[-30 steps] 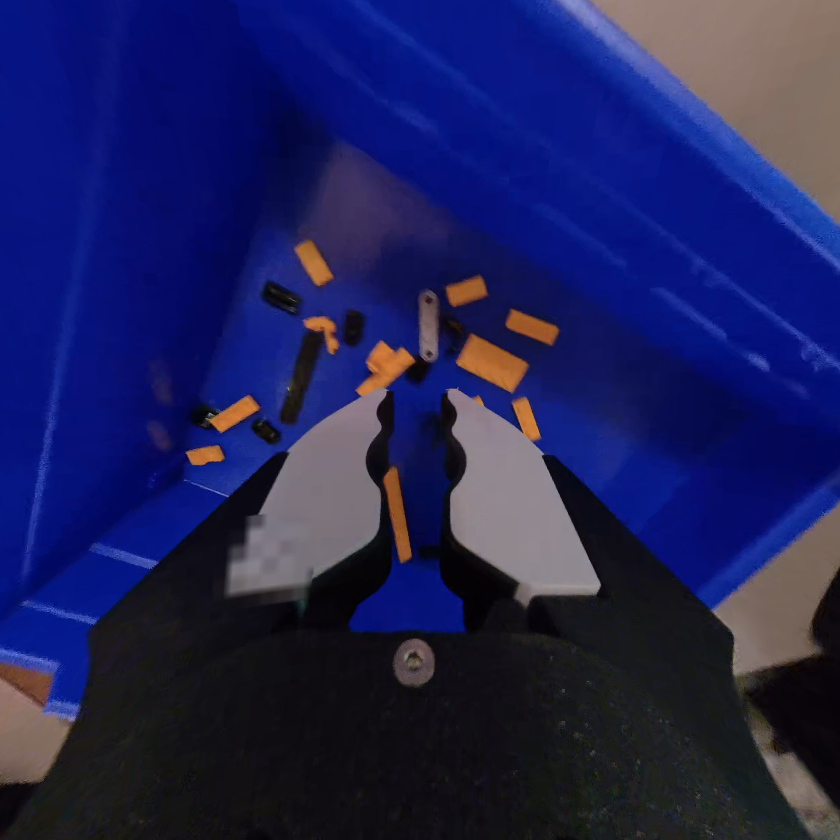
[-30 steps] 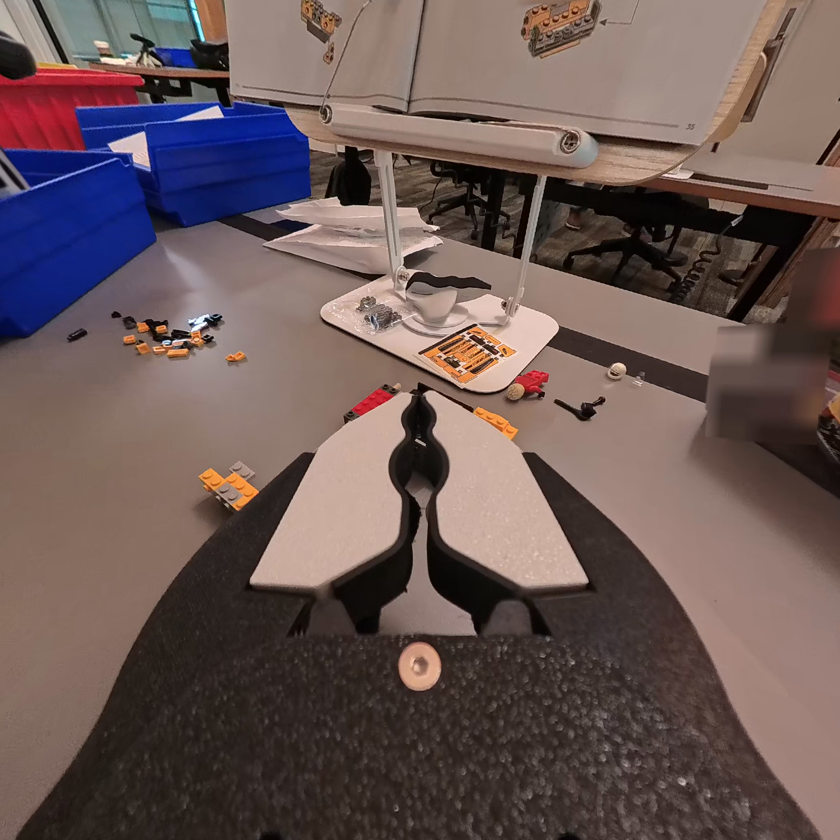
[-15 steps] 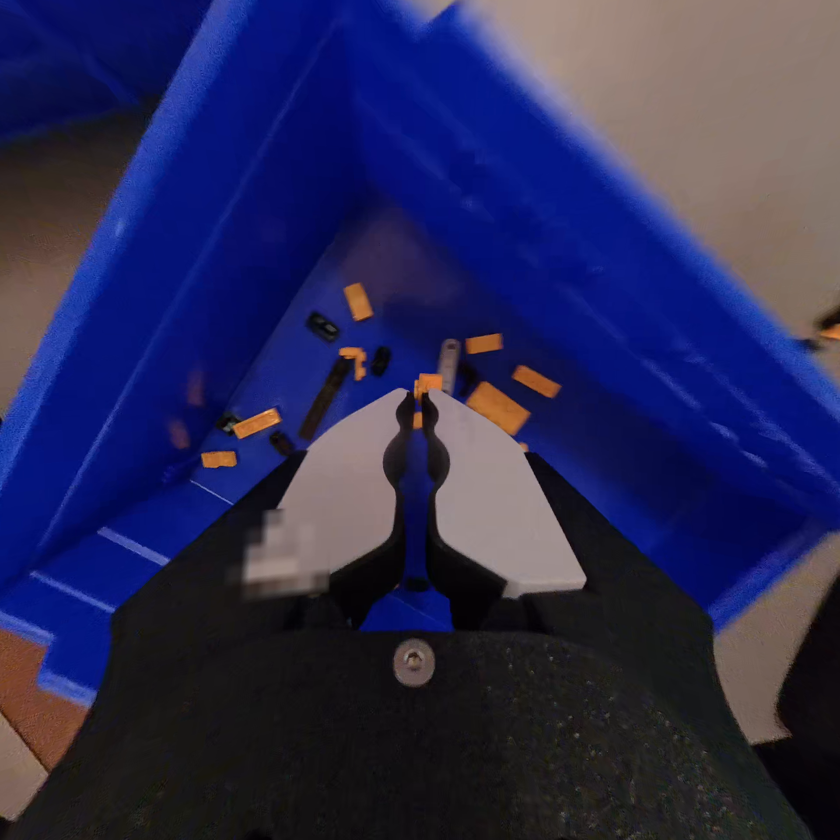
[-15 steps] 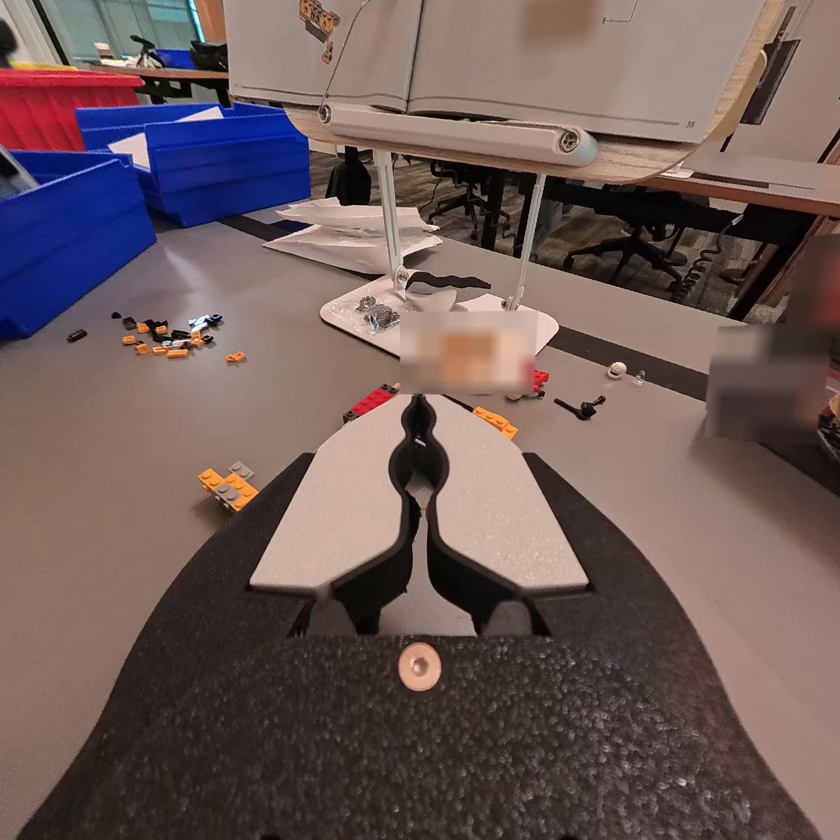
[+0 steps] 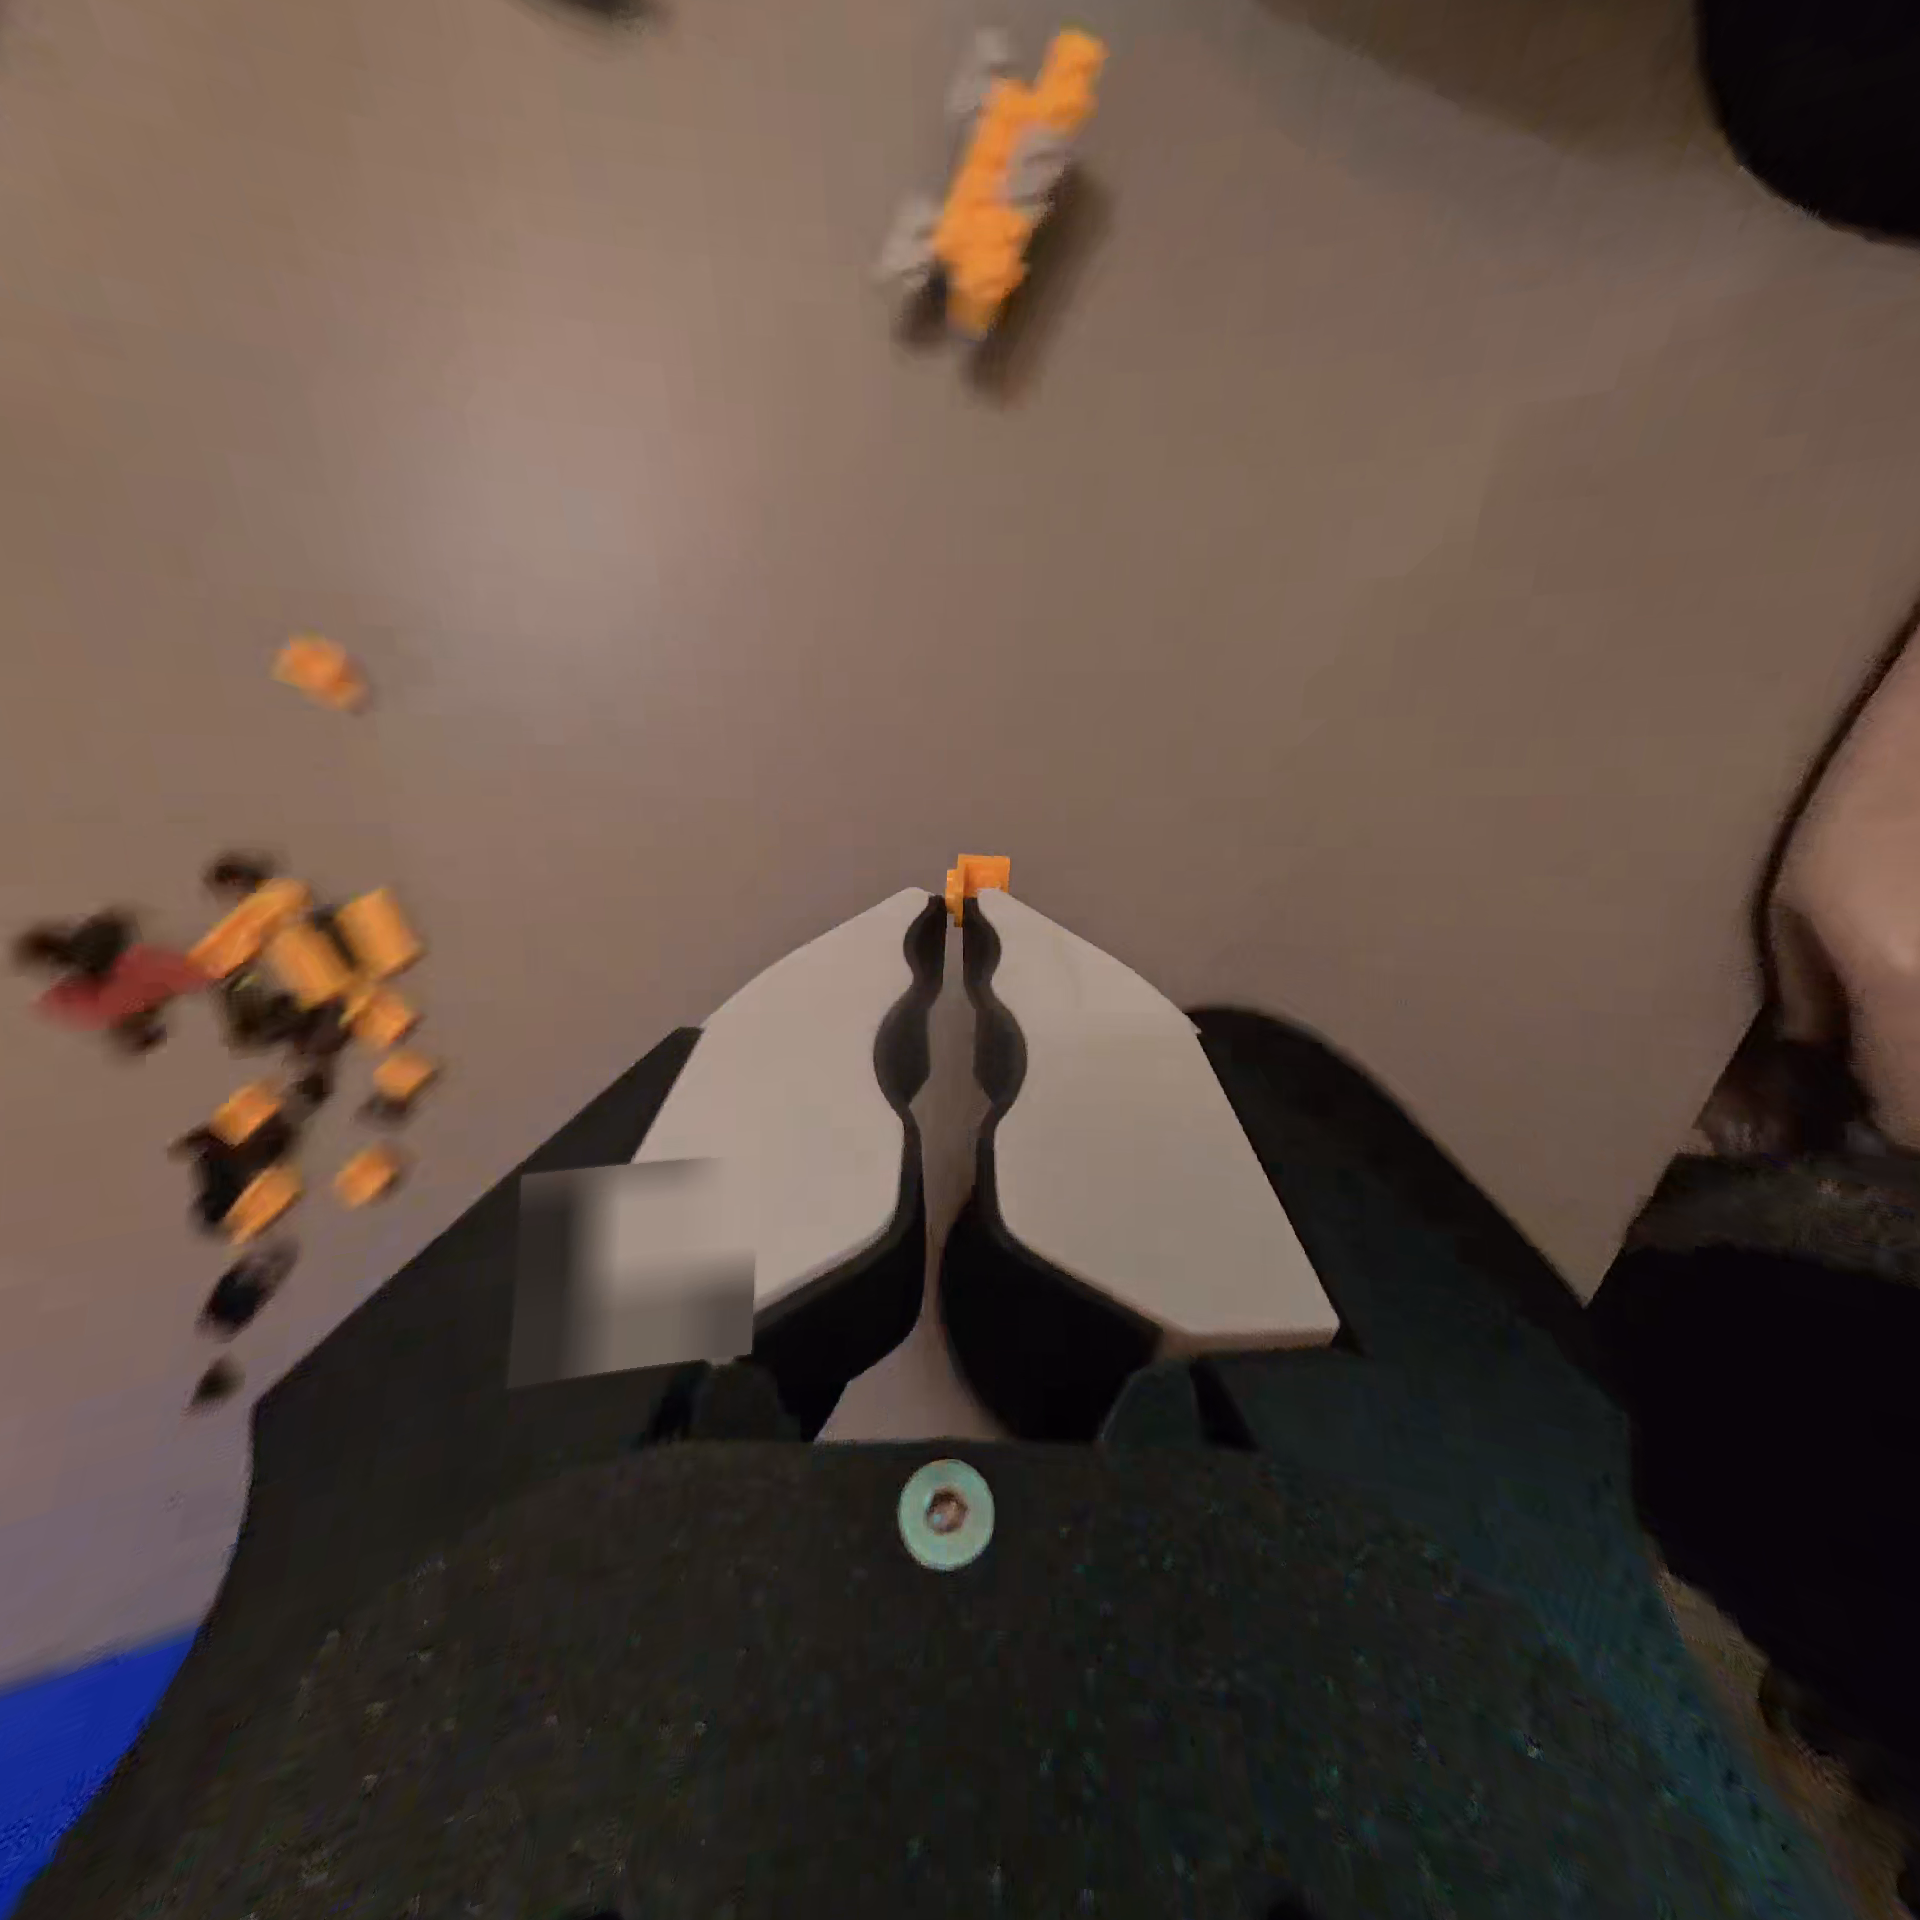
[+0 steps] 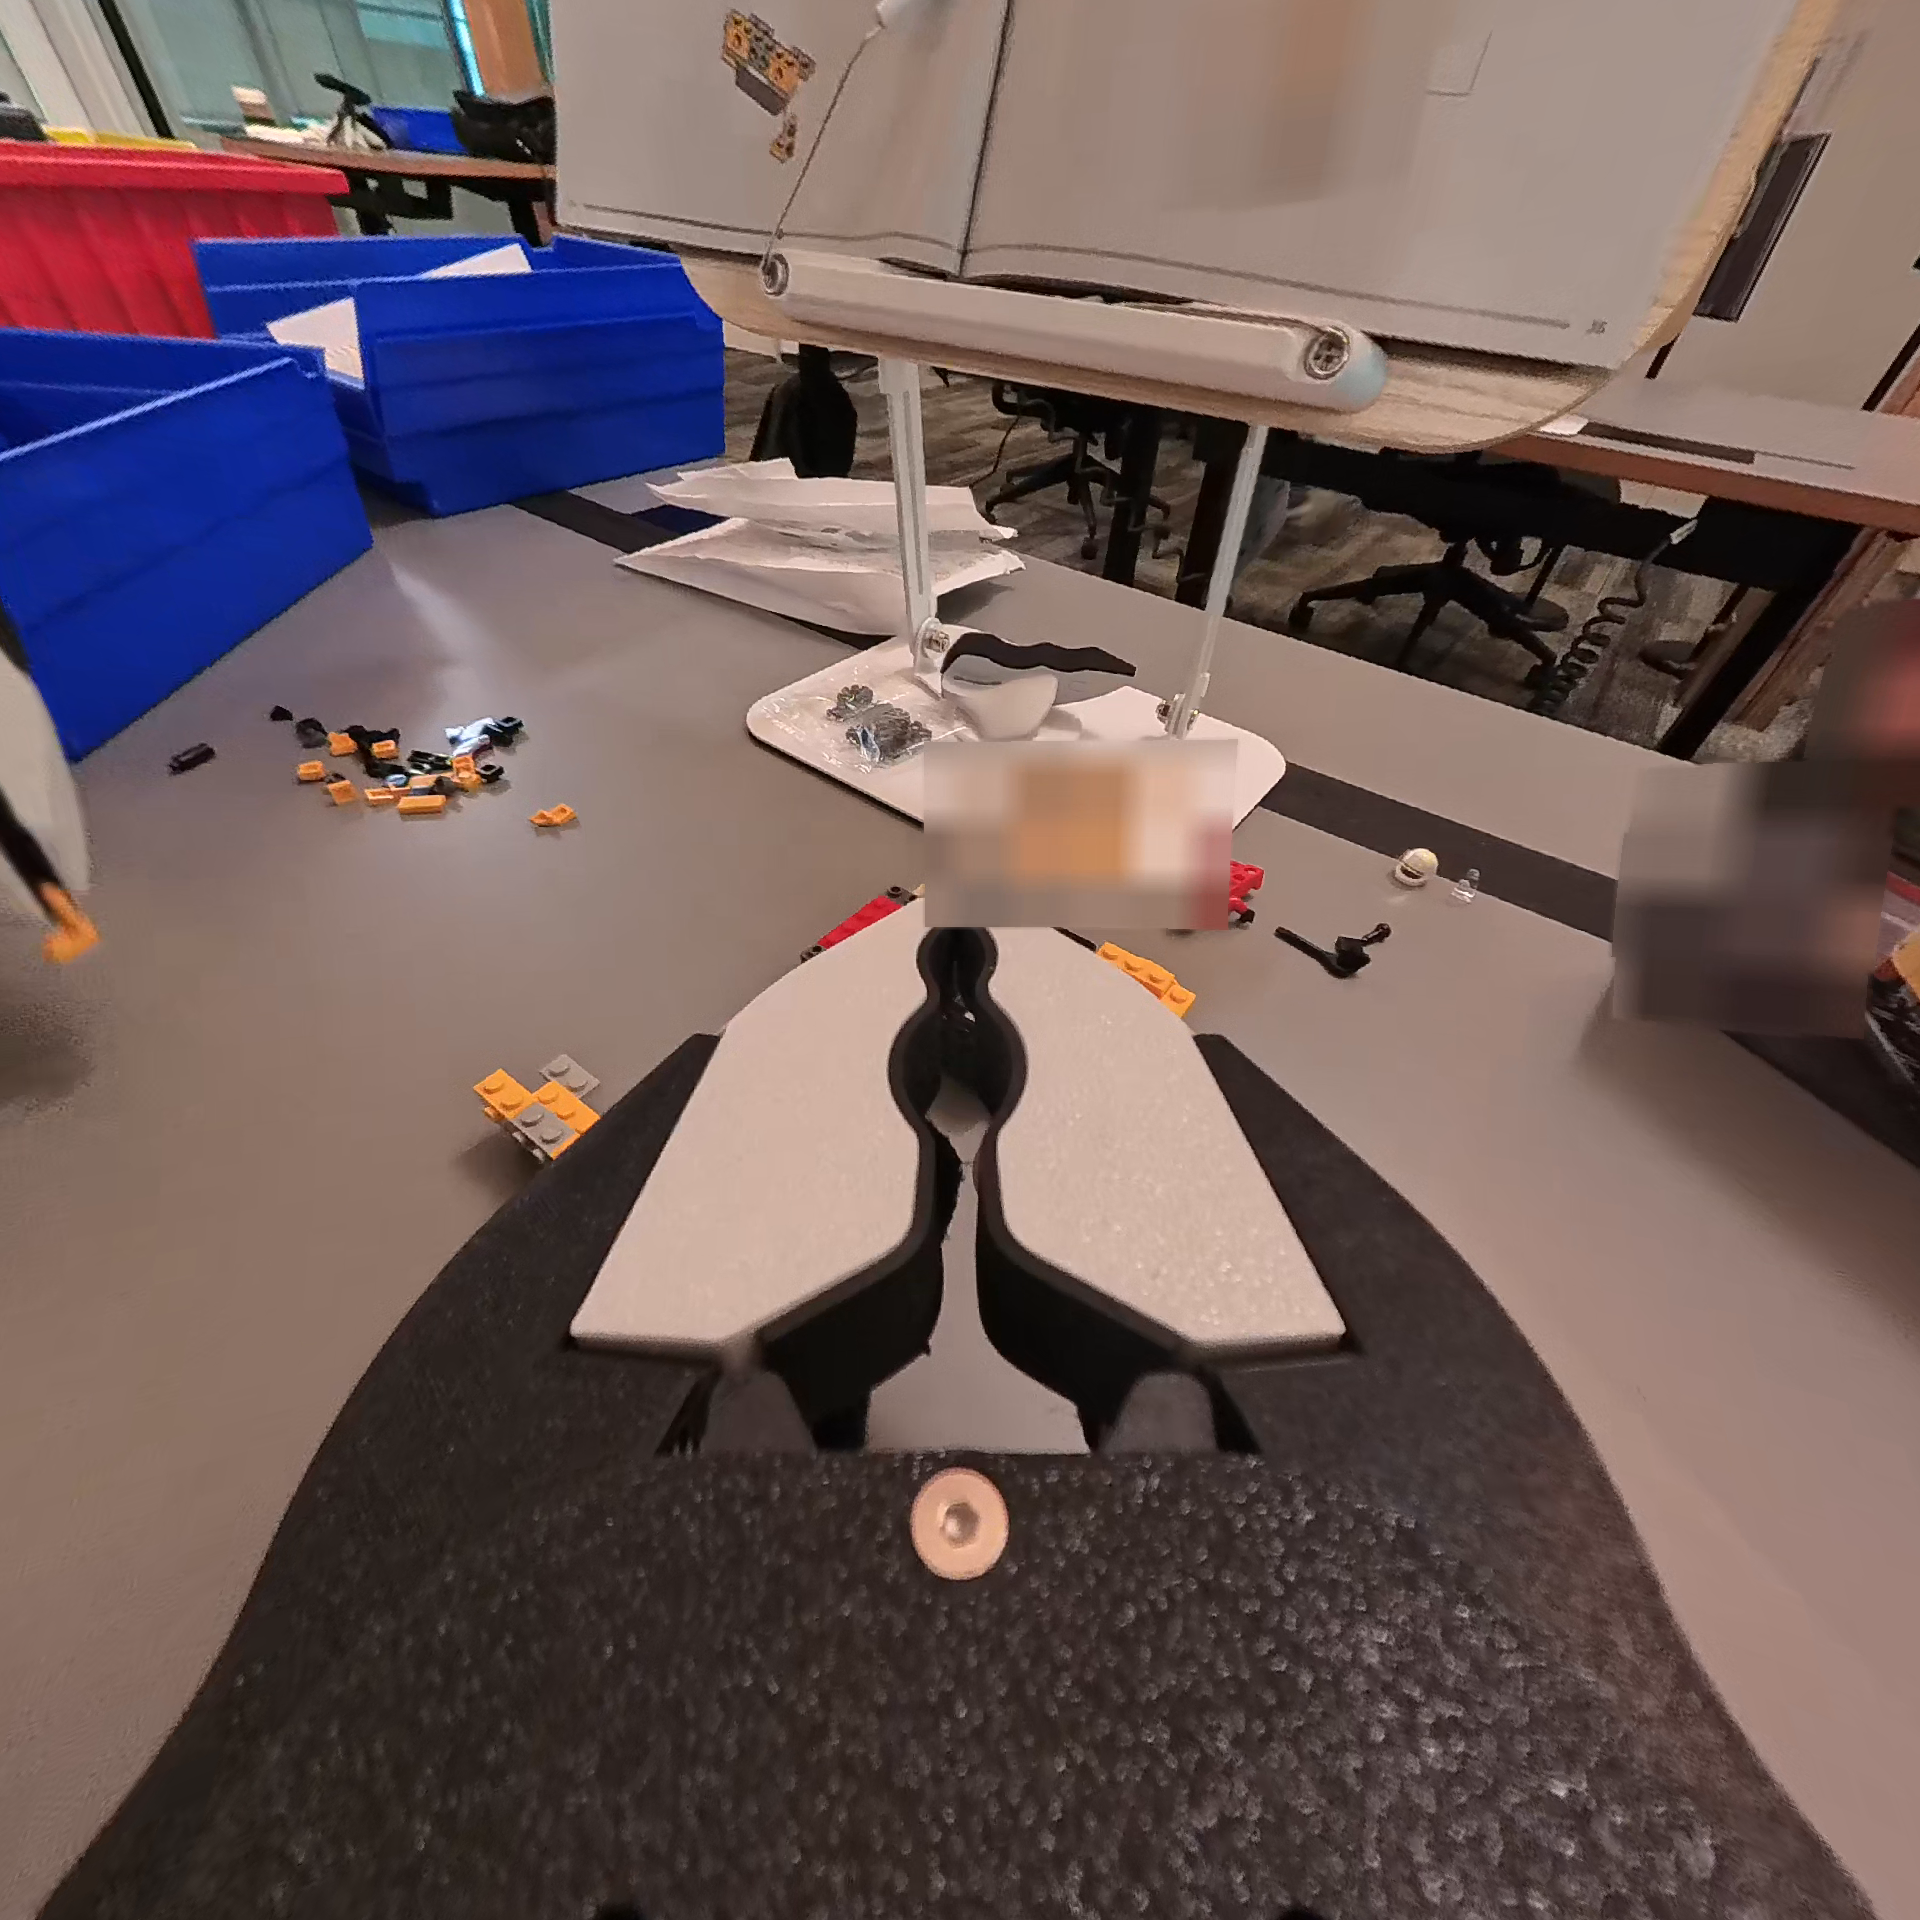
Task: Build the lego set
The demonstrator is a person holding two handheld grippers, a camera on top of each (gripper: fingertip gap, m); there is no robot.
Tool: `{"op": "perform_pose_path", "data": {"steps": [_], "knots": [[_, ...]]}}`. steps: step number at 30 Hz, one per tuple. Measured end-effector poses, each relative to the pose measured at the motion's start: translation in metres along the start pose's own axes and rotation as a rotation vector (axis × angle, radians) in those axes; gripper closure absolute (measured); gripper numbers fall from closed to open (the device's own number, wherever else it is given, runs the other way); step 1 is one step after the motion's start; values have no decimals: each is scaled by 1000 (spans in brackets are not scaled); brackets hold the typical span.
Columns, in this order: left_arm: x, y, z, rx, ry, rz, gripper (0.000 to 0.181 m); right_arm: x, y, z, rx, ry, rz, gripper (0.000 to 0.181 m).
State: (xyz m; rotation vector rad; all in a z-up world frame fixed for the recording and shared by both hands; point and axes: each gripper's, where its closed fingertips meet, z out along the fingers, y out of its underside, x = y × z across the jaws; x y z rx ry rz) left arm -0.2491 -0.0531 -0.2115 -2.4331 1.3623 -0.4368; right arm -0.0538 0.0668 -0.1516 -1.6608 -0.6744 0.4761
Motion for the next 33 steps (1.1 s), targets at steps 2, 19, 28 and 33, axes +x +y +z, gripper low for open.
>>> {"op": "perform_pose_path", "data": {"steps": [2,19,28,33], "knots": [[11,-12,21,-17,17,29,178,-1,1,0,-3,1,-9,181],[20,-38,49,28,59,70,160,-1,5,2,-16,-1,-6,181],[-15,2,-53,305,-192,-99,157,-1,3,1,-8,-9,7,181],[-48,102,-99,207,-418,-296,155,0,2,1,-4,-8,8,181]]}}
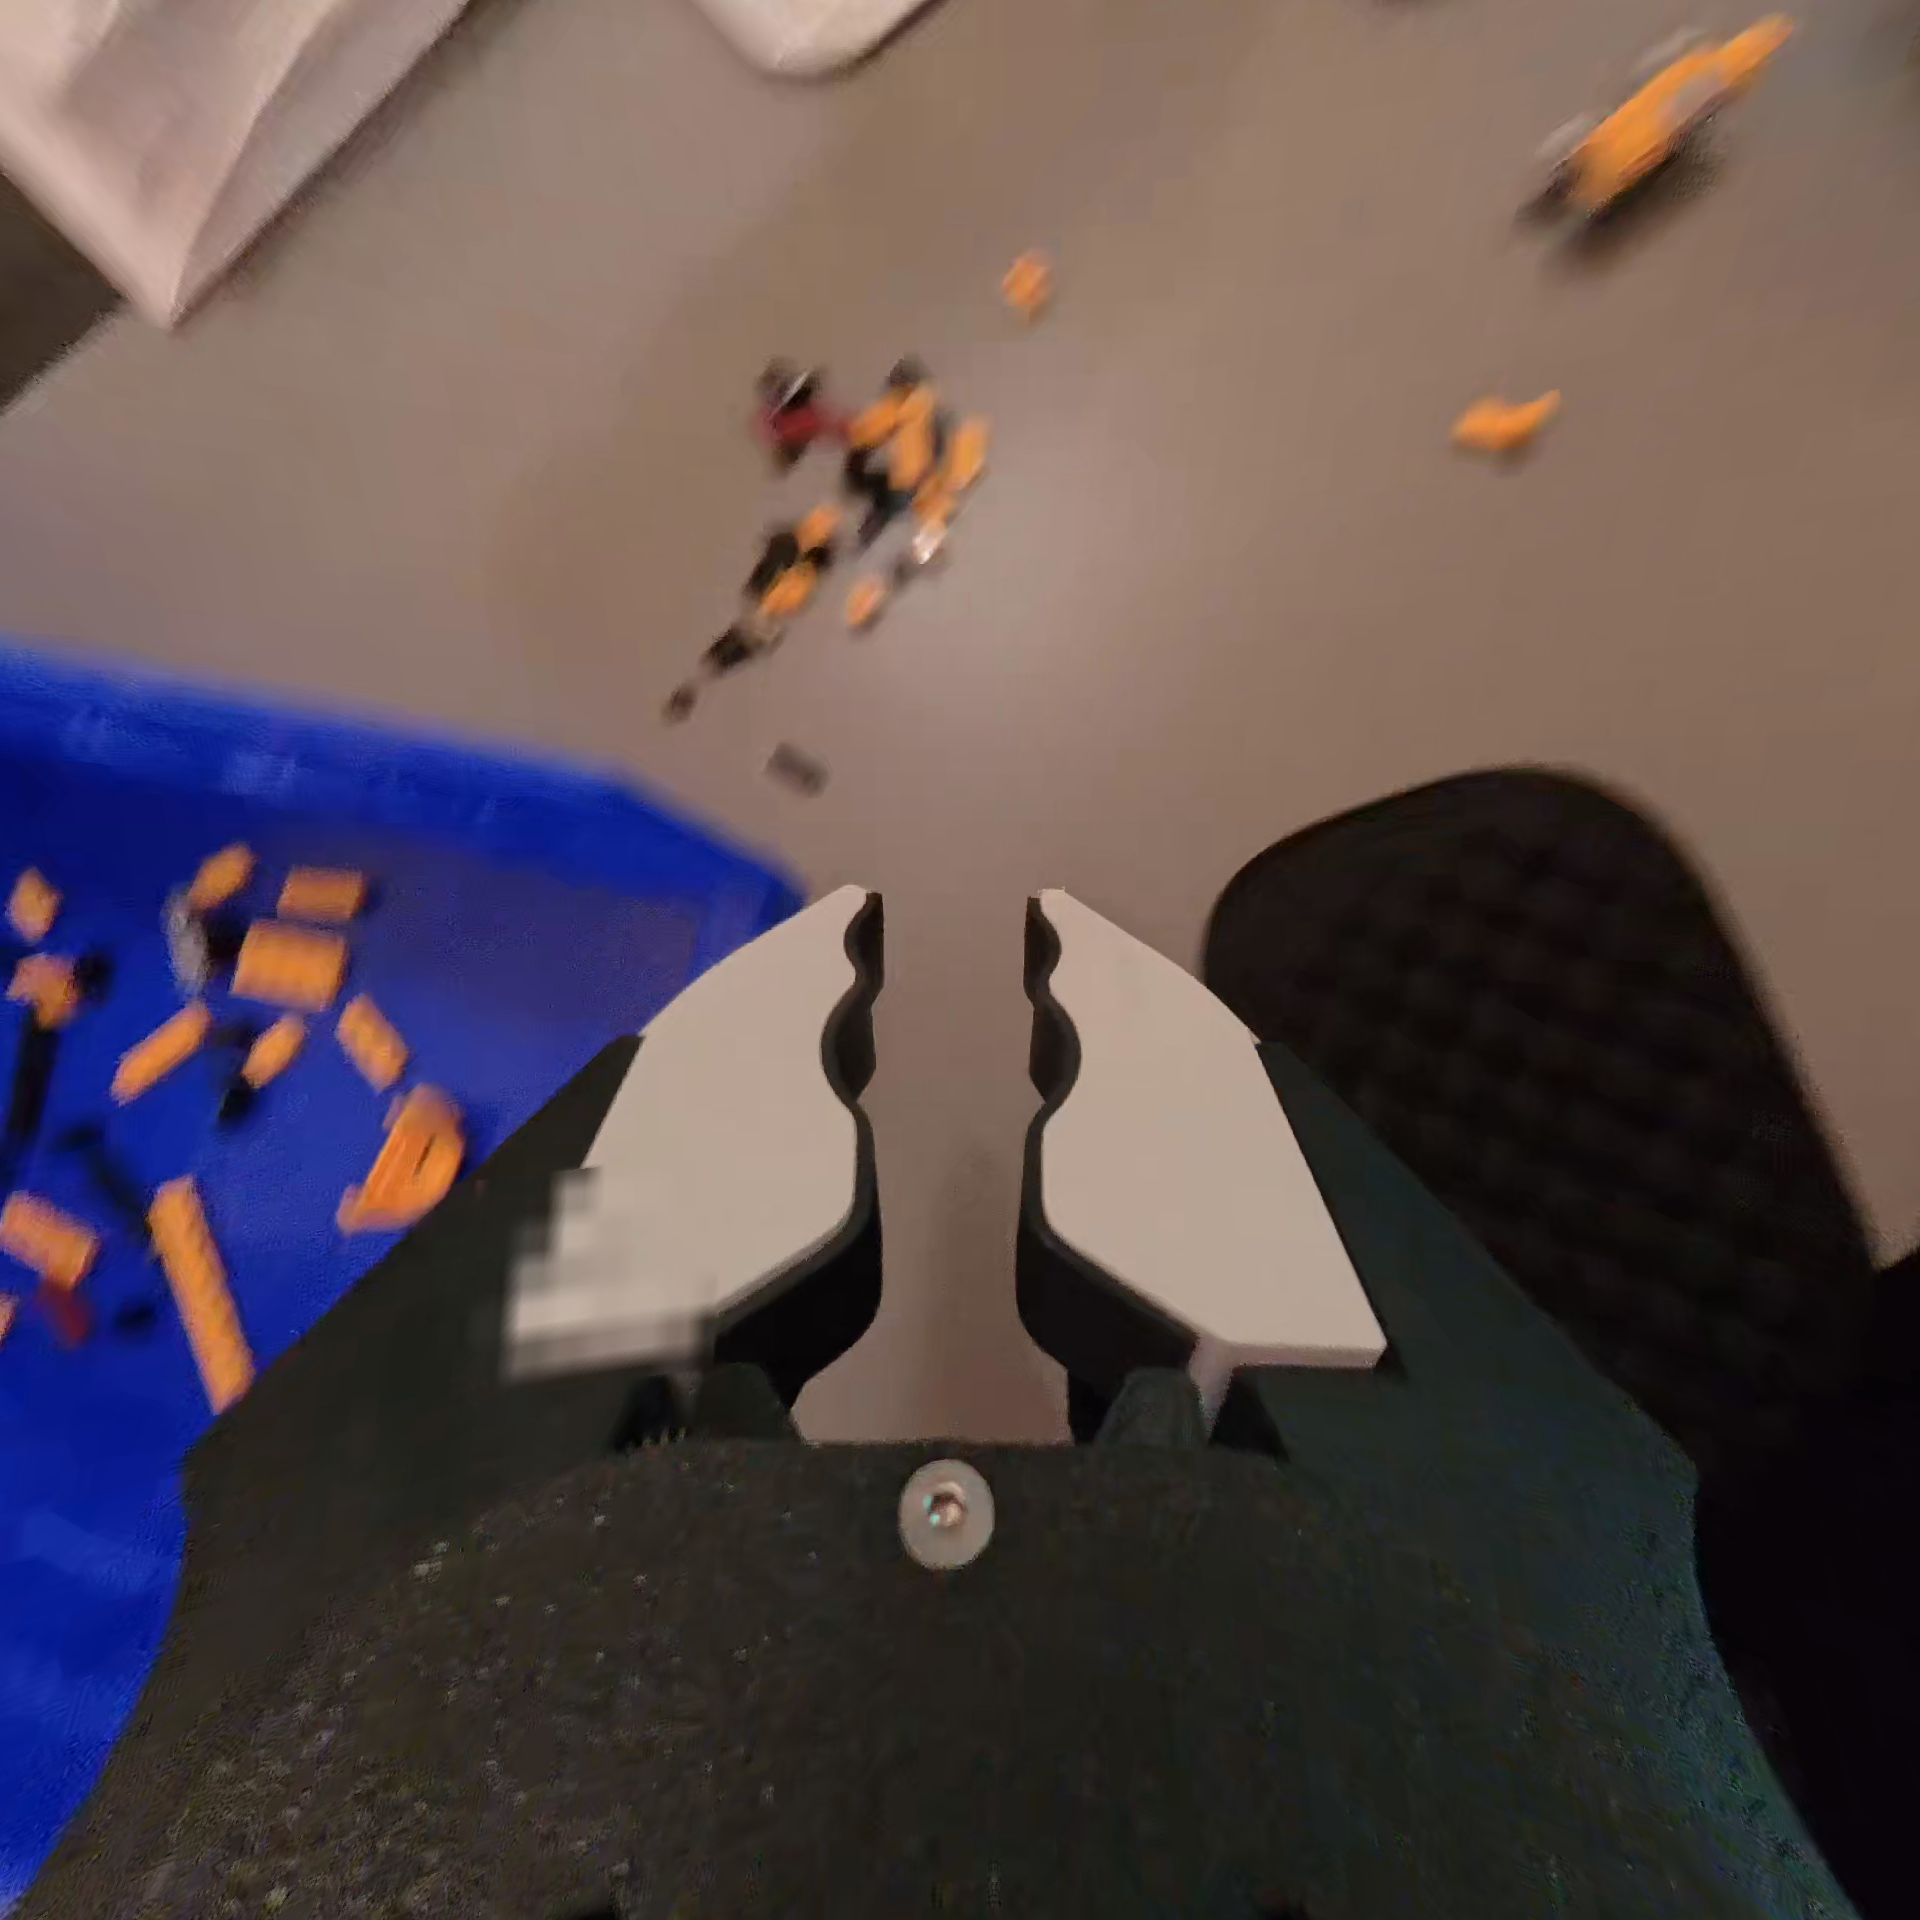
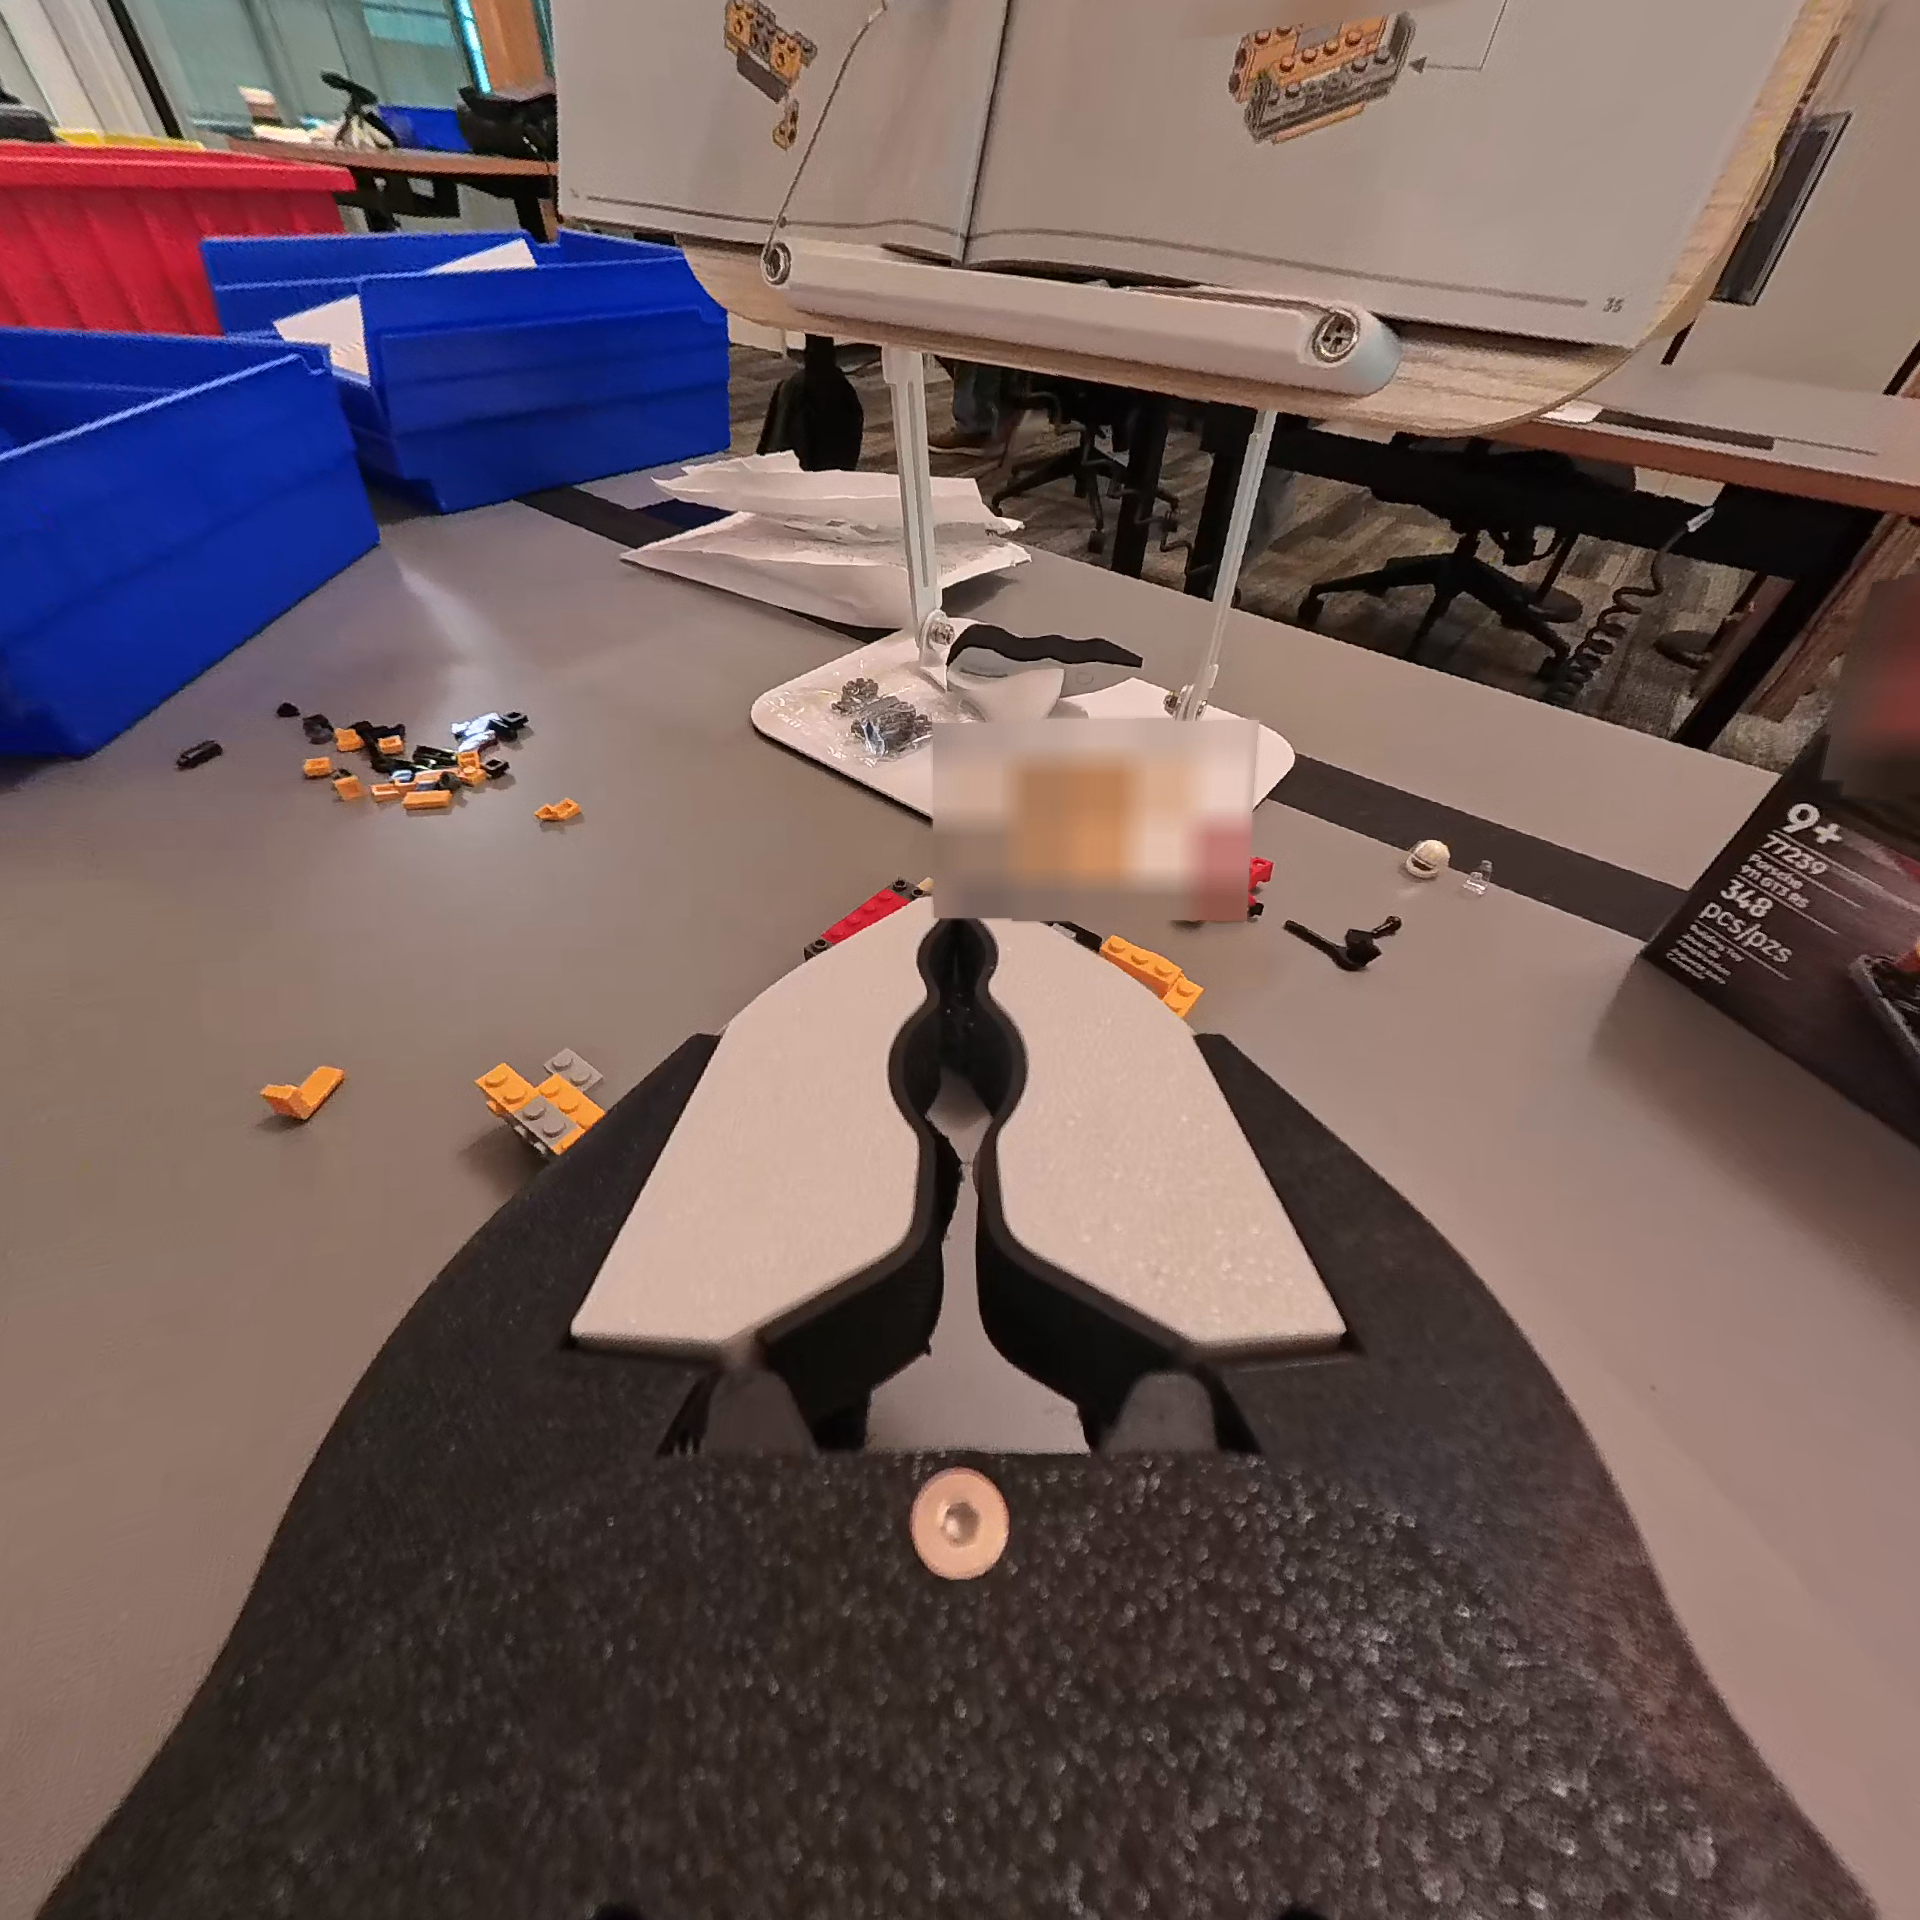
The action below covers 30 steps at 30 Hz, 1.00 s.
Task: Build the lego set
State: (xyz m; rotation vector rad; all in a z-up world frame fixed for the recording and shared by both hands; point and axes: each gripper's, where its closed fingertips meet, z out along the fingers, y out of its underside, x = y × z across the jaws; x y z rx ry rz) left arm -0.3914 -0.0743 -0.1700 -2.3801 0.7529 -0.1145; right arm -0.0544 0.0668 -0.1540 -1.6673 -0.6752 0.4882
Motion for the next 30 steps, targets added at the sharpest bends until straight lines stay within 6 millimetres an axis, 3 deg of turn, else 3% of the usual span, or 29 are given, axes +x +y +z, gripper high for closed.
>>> {"op": "perform_pose_path", "data": {"steps": [3,5,11,15,21,28,30], "knots": [[-44,57,-11,-155,-153,-72,149,-1,1,0,-2,-4,0,181],[-59,84,-14,-239,-201,-86,145,-1,1,1,-3,-2,-2,181],[-80,115,6,-426,-267,62,138,-2,3,2,-12,-4,-5,181],[-83,120,19,-495,-306,184,150,-1,2,1,-10,0,-5,181],[-77,122,17,-512,-304,239,151,0,4,2,-13,-7,5,181],[-31,123,9,-529,4,242,156,0,2,1,-8,-8,4,181],[-30,108,0,-480,54,224,148,-1,3,1,-8,-11,4,181]]}}
